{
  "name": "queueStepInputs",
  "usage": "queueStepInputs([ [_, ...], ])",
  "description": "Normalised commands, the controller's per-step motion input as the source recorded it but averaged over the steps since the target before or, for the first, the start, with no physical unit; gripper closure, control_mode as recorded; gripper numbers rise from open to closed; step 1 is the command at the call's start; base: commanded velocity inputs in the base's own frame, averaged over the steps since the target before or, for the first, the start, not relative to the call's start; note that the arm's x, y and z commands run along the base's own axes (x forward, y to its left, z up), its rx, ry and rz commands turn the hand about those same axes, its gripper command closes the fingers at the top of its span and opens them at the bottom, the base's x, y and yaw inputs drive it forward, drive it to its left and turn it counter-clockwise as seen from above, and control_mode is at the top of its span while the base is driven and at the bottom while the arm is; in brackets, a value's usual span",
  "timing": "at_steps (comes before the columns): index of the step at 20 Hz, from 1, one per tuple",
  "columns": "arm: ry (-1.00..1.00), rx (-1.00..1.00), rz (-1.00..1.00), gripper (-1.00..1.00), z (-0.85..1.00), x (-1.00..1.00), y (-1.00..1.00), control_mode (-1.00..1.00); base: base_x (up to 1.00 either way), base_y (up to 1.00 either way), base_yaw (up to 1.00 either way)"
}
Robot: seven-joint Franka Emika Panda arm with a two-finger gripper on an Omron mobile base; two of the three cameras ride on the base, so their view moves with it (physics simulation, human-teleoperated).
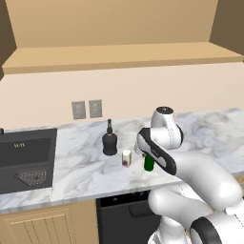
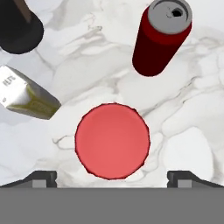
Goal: Sort all alcoholic drinks to one cabinet, and non-alcoholic drinks to the other.
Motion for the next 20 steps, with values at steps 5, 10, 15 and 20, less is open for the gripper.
queueStepInputs([
  [5,0.00,0.00,-0.02,-1.00,-0.13,0.06,0.00,-1.00,0.00,0.00,0.00],
  [10,0.00,0.00,-0.02,-1.00,-0.11,0.08,0.00,-1.00,0.00,0.00,0.00],
  [15,0.01,0.00,-0.02,-1.00,-0.13,0.10,0.00,-1.00,0.00,0.00,0.00],
  [20,0.01,0.00,-0.02,-1.00,-0.13,0.10,0.00,-1.00,0.00,0.00,0.00],
])
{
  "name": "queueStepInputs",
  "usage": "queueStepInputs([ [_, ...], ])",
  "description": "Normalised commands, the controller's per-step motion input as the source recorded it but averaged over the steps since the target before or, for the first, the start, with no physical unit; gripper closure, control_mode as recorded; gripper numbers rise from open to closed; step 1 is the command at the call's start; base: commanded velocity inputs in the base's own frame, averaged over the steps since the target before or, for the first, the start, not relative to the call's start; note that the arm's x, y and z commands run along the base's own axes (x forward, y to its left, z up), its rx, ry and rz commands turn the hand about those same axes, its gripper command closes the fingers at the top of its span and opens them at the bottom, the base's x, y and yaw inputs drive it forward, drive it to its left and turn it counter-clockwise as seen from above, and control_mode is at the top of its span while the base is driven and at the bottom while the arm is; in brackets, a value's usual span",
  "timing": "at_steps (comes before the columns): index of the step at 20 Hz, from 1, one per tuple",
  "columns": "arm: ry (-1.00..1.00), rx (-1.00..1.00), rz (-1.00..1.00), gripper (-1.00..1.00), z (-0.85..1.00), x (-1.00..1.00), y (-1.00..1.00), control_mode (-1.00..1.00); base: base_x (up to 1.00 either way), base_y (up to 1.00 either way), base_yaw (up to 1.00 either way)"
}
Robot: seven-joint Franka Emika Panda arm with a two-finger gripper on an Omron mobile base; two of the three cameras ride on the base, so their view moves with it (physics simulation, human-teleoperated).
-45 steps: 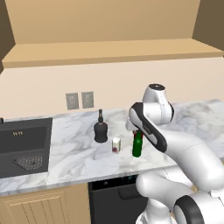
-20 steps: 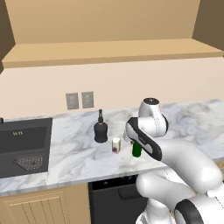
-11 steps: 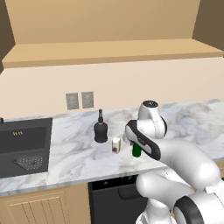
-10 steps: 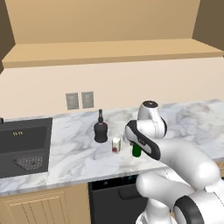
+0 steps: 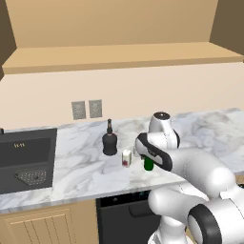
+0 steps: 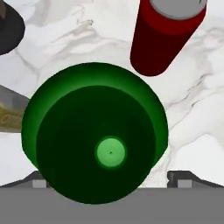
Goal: Sort all alcoholic drinks to one cabinet, and non-alcoholic drinks to the other.
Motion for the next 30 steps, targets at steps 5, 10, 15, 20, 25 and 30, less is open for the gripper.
queueStepInputs([
  [5,0.01,0.00,-0.02,-1.00,-0.11,0.09,0.00,-1.00,0.00,0.00,0.00],
  [10,-0.01,0.00,-0.01,-1.00,-0.11,0.18,0.09,-1.00,0.00,0.00,0.00],
  [15,-0.02,0.00,0.00,1.00,-0.21,0.35,0.16,-1.00,0.00,0.00,0.00],
  [20,0.00,0.00,0.00,1.00,-0.18,0.17,0.02,-1.00,0.00,0.00,0.00],
  [25,0.01,0.00,0.01,1.00,-0.02,-0.01,-0.01,-1.00,0.00,0.00,0.00],
  [30,-0.01,0.02,0.00,1.00,0.23,-0.13,-0.04,-1.00,0.00,0.00,0.00],
])
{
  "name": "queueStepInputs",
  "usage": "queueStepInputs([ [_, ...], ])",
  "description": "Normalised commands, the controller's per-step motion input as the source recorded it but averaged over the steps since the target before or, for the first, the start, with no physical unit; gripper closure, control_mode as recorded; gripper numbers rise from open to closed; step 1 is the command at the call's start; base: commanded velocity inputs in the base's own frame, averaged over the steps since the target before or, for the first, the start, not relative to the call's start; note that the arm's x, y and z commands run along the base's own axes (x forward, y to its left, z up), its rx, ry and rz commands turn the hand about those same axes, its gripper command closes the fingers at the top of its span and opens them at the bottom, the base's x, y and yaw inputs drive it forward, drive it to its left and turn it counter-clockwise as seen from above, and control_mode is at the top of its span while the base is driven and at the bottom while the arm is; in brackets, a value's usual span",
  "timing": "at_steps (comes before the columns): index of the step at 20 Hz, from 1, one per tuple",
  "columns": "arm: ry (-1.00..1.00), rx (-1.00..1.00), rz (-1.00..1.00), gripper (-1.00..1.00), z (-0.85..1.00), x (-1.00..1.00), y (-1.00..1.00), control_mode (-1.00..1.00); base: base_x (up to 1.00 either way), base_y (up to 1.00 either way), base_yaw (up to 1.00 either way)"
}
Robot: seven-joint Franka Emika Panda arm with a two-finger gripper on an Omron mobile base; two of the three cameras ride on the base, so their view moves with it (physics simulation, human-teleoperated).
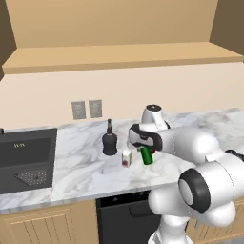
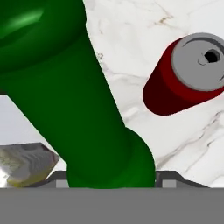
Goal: Sort all alcoholic drinks to one cabinet, and non-alcoholic drinks to the other.
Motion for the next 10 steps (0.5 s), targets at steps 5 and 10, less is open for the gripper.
queueStepInputs([
  [5,-0.05,0.00,0.00,1.00,0.46,-0.18,-0.07,-1.00,0.00,0.00,0.00],
  [10,-0.05,0.00,0.00,1.00,0.59,-0.09,-0.09,-1.00,0.00,0.00,0.00],
])
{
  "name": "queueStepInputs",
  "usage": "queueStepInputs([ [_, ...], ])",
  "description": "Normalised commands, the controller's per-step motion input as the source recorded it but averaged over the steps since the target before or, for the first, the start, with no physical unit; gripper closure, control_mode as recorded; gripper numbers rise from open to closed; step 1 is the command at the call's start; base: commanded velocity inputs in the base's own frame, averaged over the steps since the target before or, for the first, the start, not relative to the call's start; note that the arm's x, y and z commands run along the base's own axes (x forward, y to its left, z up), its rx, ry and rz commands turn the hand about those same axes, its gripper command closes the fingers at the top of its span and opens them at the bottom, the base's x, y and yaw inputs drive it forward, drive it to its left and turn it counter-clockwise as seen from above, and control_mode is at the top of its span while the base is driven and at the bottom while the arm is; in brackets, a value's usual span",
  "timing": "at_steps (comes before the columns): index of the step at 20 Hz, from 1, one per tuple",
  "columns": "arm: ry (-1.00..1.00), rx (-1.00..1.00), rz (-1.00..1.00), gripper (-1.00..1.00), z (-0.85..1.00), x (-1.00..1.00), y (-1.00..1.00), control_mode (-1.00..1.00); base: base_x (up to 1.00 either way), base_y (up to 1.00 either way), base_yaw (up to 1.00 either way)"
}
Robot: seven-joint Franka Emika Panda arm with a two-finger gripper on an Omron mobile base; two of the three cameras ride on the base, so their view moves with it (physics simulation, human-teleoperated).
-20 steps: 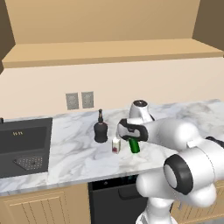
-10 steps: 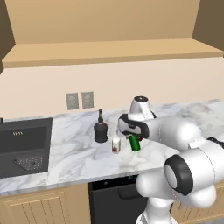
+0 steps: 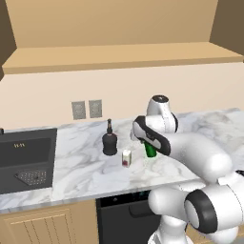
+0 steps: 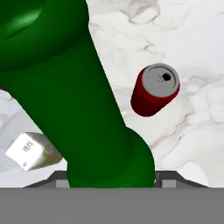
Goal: Sort all alcoholic drinks to one cabinet, and non-alcoholic drinks to the other.
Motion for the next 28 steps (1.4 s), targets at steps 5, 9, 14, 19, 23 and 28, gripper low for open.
queueStepInputs([
  [5,-0.09,0.00,0.00,1.00,0.64,-0.09,-0.06,-1.00,0.00,0.00,0.00],
  [9,-0.15,0.00,0.00,1.00,0.73,-0.09,-0.01,-1.00,0.00,0.00,0.00],
  [14,-0.20,0.03,0.00,1.00,0.72,-0.11,0.00,-1.00,0.00,0.00,0.00],
  [19,-0.11,0.07,0.00,1.00,0.77,-0.13,0.00,-1.00,0.00,0.00,0.00],
  [23,-0.08,0.07,0.00,1.00,0.77,-0.10,-0.01,-1.00,0.00,0.00,0.00],
  [28,-0.07,0.05,0.00,1.00,0.74,-0.14,-0.01,-1.00,0.00,0.00,0.00],
])
